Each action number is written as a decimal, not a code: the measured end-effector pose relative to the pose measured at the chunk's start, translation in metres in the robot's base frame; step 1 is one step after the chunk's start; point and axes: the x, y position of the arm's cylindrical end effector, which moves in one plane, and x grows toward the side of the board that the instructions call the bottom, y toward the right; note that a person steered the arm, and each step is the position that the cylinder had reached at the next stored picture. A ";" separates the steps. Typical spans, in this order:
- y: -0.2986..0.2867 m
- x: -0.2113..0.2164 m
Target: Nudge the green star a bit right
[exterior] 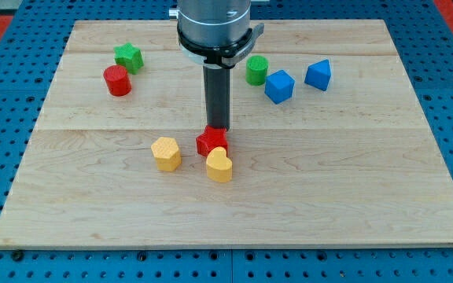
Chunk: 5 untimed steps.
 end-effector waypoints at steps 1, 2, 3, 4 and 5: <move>-0.010 -0.048; -0.015 -0.107; -0.021 -0.134; -0.044 -0.174; -0.089 -0.227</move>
